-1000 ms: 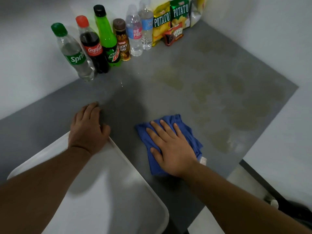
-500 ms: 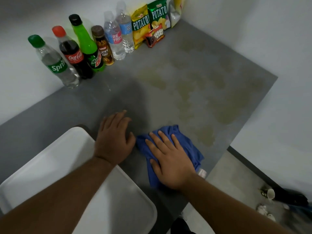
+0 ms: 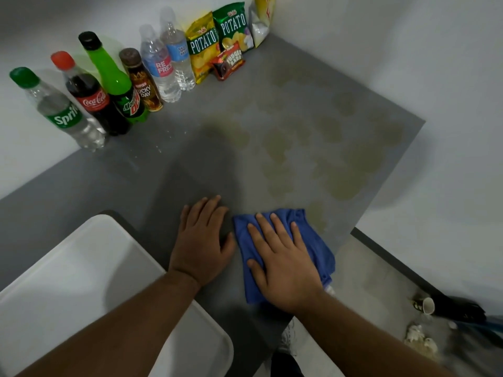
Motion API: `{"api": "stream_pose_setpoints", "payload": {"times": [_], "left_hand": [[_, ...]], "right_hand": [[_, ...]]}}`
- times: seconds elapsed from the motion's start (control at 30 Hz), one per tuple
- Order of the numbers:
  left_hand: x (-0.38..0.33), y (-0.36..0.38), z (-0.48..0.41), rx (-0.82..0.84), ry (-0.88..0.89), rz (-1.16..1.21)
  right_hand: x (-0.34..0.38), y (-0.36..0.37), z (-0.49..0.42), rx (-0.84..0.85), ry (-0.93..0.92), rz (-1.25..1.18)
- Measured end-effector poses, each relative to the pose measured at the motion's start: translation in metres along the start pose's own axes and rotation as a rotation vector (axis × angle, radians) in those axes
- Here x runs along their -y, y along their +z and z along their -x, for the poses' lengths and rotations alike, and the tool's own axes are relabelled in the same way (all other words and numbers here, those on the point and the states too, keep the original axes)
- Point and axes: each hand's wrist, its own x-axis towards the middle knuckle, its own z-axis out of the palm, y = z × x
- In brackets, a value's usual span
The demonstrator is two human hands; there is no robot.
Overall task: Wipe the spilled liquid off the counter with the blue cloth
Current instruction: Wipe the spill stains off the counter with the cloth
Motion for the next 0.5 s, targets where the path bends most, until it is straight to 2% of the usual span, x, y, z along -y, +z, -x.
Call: {"api": "stream_pose_setpoints", "payload": {"times": [0.13,0.27,0.37,0.5], "left_hand": [[-0.001,0.000,0.001,0.008,-0.002,-0.022],[-0.002,0.000,0.002,0.010,0.002,-0.029],[-0.003,0.001,0.001,0.007,0.004,-0.032],[-0.002,0.000,0.000,0.007,-0.006,-0.041]], "right_hand": [[-0.026,0.000,0.031,0.024,-0.108,0.020],[-0.061,-0.013,0.033,0.022,-0.004,0.038],[-0.059,-0.023,0.002,0.022,0.081,0.048],[-0.044,-0.022,-0.017,0.022,0.064,0.025]]}}
